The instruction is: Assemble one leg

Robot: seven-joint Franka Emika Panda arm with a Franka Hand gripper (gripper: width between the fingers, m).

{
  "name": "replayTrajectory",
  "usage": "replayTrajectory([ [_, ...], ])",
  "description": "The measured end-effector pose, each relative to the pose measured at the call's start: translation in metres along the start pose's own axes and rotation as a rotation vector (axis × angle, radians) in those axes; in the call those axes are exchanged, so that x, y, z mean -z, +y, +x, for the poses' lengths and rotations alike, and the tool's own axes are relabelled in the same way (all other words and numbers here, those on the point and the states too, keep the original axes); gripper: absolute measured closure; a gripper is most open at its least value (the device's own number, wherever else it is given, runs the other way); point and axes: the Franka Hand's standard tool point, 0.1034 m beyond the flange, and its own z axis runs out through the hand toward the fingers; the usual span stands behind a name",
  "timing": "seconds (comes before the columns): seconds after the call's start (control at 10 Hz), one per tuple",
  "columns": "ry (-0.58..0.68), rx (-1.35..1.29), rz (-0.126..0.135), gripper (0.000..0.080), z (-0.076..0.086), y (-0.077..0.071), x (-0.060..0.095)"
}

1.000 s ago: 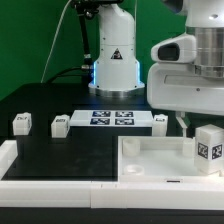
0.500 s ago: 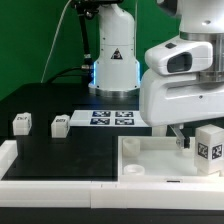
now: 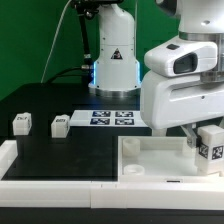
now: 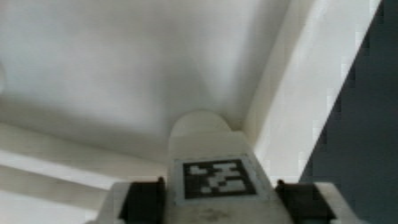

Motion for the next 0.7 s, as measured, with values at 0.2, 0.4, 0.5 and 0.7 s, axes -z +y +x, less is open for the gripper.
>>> replayTrajectory([
  [0.2, 0.002, -0.069, 0.002, 0.0508, 0.0001, 0.0, -0.0001],
  [0.4, 0.046, -0.513, 0.029, 0.0508, 0.0016, -0.0019, -0.0012],
  [0.5, 0.065, -0.672, 0.037, 0.0508, 0.0026, -0.0035, -0.0017],
  [0.7, 0.07, -0.969, 0.049, 0.0508, 0.003, -0.007, -0.0026],
])
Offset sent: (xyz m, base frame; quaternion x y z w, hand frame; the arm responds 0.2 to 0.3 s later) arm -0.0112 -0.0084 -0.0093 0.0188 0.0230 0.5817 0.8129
